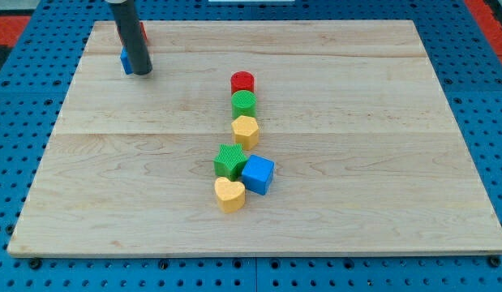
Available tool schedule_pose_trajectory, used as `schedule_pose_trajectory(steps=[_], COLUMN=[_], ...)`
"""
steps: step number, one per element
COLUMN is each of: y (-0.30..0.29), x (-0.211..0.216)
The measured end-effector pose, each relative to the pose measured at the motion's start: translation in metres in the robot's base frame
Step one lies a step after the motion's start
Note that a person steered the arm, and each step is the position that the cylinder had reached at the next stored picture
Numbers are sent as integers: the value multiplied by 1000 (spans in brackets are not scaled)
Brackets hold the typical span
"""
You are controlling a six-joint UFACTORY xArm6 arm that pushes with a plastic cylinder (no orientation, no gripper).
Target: Nudge the blue triangle left a bit
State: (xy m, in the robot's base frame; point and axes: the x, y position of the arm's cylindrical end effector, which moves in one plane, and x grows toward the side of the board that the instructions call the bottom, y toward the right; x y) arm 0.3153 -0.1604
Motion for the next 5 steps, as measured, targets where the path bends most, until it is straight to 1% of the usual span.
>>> schedule_pose_trajectory(steps=[1, 5], y=[18, 24], x=[-7, -10])
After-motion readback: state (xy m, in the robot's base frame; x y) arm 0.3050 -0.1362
